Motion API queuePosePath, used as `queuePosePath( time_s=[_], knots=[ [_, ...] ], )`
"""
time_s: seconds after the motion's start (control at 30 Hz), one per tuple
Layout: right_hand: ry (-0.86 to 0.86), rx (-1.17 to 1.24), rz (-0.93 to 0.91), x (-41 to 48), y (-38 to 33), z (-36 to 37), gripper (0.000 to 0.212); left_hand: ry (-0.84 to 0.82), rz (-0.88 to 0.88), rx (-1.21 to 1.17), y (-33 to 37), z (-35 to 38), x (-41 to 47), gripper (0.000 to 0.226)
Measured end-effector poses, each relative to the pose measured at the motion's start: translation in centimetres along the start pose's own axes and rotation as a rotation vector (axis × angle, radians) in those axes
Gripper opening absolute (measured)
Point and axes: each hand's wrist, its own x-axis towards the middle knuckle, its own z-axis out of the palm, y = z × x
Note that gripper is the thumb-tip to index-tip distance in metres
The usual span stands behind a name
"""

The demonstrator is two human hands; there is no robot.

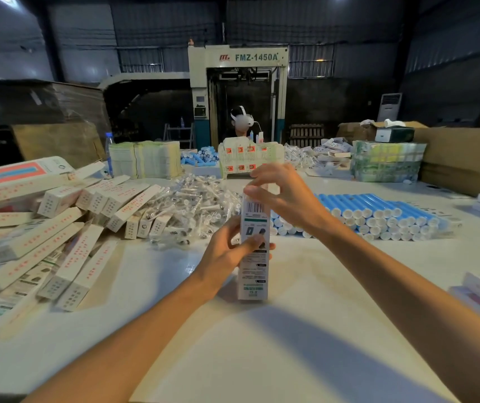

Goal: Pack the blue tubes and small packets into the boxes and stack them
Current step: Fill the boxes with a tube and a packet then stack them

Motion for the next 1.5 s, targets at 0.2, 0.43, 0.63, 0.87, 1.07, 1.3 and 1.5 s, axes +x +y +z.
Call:
queuePosePath(
  time_s=[0.2, 0.43, 0.63, 0.87, 1.07, 1.3, 1.5],
  knots=[
    [0.241, 0.342, 0.162, -5.1, 1.9, 1.8, 0.026, 0.082, 0.053, 0.137, 0.0, -0.6, 0.2, 0.061],
    [0.084, 0.487, 0.097, -6.8, 1.4, 3.6, 0.049, 0.052, 0.221, 0.188, 0.3, -0.5, 0.3, 0.078],
    [0.053, 0.53, 0.121, -6.6, 1.3, 3.0, 0.038, 0.017, 0.249, 0.242, 0.5, -0.7, 0.5, 0.071],
    [0.066, 0.564, 0.129, -5.9, 1.2, 2.3, 0.025, 0.009, 0.233, 0.298, 0.7, -0.7, 0.5, 0.07],
    [0.09, 0.508, 0.1, -2.1, 0.8, 0.1, 0.025, -0.036, 0.214, 0.293, 0.7, -0.6, 0.4, 0.074],
    [0.108, 0.196, -0.038, -1.3, 1.2, 0.6, 0.014, 0.016, 0.16, 0.267, -0.7, 1.1, 0.3, 0.113],
    [0.005, 0.324, -0.024, -1.9, 1.6, 0.1, 0.01, 0.037, 0.209, 0.264, -1.1, 0.5, 0.5, 0.12]
  ],
)
